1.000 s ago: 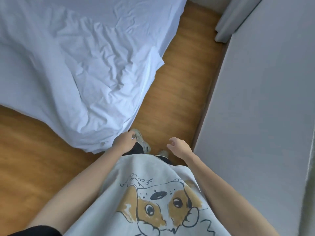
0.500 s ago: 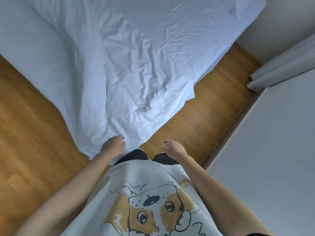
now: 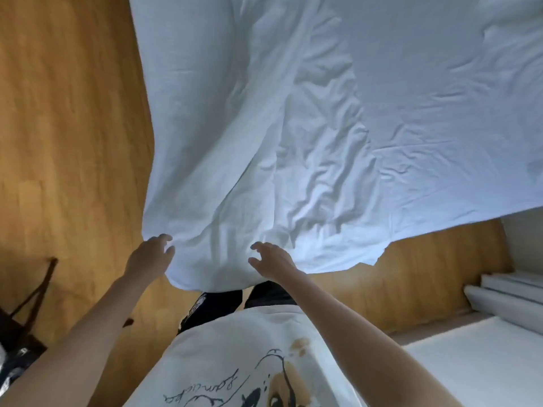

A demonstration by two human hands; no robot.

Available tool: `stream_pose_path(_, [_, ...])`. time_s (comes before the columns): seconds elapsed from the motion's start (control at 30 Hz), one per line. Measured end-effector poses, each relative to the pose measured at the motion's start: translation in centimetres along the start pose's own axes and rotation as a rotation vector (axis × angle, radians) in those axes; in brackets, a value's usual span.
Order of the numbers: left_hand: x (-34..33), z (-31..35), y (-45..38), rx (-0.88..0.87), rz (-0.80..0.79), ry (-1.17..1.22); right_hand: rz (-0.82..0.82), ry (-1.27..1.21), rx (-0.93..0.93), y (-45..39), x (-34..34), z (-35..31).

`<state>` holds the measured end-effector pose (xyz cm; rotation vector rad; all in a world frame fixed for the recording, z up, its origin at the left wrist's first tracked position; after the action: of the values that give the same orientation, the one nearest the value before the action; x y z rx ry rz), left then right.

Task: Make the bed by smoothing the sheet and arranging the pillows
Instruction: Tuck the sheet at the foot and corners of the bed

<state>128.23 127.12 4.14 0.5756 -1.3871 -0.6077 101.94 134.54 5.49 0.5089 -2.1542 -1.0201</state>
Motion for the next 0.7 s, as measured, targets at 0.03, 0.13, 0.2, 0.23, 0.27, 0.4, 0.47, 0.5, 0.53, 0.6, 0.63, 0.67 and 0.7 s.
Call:
stream_pose_path(0.03, [-0.5, -0.2, -0.7, 0.037, -0.008, 0.038, -0.021, 0.064, 0.033, -1.2, 0.6, -0.4])
stream_pose_path(0.13, [-2.2, -1.0, -3.3, 0.136, 0.000, 0.173, -0.035, 0.239, 0.164, -6.0, 1.9, -2.4])
stream_pose_path(0.2, [-2.7, -1.8, -6.2, 0.211, 0.071, 0.274, 0.095, 0.328, 0.384, -10.2, 2.9, -5.8])
stream_pose_path(0.23, [-2.6, -2.4, -7.9, 0.255, 0.130, 0.326, 0.180, 0.349, 0.508, -12.6, 3.3, -8.0])
stream_pose_path(0.27, [-2.4, -3.0, -9.8, 0.297, 0.203, 0.377, 0.256, 0.359, 0.623, -15.1, 3.5, -10.2])
stream_pose_path(0.4, [-2.2, -5.9, -17.4, 0.432, 0.412, 0.559, 0.443, 0.478, 0.838, -24.4, 3.1, -18.3])
stream_pose_path(0.47, [-3.1, -7.3, -21.4, 0.433, 0.405, 0.613, 0.457, 0.546, 0.737, -29.4, 2.3, -19.2])
stream_pose_path(0.5, [-3.5, -7.9, -23.1, 0.426, 0.378, 0.609, 0.448, 0.568, 0.663, -31.0, 2.1, -18.8])
stream_pose_path(0.53, [-4.5, -8.7, -25.2, 0.423, 0.341, 0.572, 0.432, 0.581, 0.594, -33.1, 1.2, -17.8])
stream_pose_path(0.6, [-7.0, -9.9, -28.7, 0.424, 0.247, 0.453, 0.399, 0.619, 0.508, -36.2, -0.6, -14.8])
stream_pose_path(0.63, [-8.2, -10.2, -30.0, 0.419, 0.211, 0.426, 0.408, 0.637, 0.510, -37.1, -1.3, -13.5])
stream_pose_path(0.67, [-9.1, -10.3, -30.9, 0.414, 0.190, 0.432, 0.428, 0.645, 0.528, -37.6, -1.8, -12.7])
stream_pose_path(0.7, [-9.8, -10.6, -31.6, 0.409, 0.184, 0.470, 0.449, 0.646, 0.550, -38.0, -2.0, -12.2])
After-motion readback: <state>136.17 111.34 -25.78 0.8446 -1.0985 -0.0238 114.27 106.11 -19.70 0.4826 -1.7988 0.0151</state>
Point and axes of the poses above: each hand's wrist, its own y-axis away from the middle knuckle, its own x-axis out of the back of the hand, z = x × y, the point moved 8 cm from there along -y, towards the middle knuckle, and after that the axes turned 11 degrees about -y, right-handed, at the moved point
